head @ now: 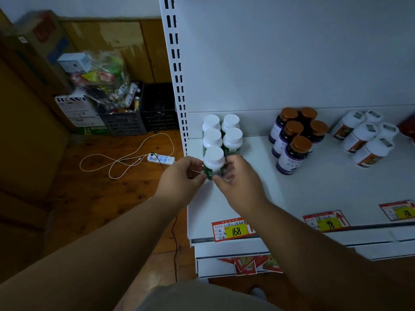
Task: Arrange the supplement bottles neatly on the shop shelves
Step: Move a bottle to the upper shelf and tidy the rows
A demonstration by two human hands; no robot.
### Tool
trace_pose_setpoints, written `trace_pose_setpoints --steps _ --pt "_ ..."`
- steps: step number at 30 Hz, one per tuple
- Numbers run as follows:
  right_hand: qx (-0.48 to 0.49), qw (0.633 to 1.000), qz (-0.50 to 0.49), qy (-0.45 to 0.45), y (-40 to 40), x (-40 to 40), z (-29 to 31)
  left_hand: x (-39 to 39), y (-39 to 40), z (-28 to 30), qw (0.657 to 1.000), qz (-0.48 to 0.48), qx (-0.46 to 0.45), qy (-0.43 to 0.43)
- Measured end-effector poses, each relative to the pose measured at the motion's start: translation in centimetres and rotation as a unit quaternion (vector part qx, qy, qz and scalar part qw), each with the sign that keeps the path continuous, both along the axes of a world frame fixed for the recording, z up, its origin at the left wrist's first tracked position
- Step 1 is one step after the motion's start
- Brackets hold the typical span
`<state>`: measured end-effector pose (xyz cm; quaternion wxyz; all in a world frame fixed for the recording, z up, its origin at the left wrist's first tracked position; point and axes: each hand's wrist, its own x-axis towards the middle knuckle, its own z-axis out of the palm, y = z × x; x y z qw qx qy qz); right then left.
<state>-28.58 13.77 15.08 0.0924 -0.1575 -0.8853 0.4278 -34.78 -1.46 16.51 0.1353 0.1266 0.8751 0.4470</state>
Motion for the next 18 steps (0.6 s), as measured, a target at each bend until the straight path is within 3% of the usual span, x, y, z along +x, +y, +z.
trace_pose_setpoints --steps 18 --pt "0.015 1.000 -0.023 0.005 -0.8 0.1 0.7 1.0 -0.9 -0.2 0.999 0.034 -0.010 0.040"
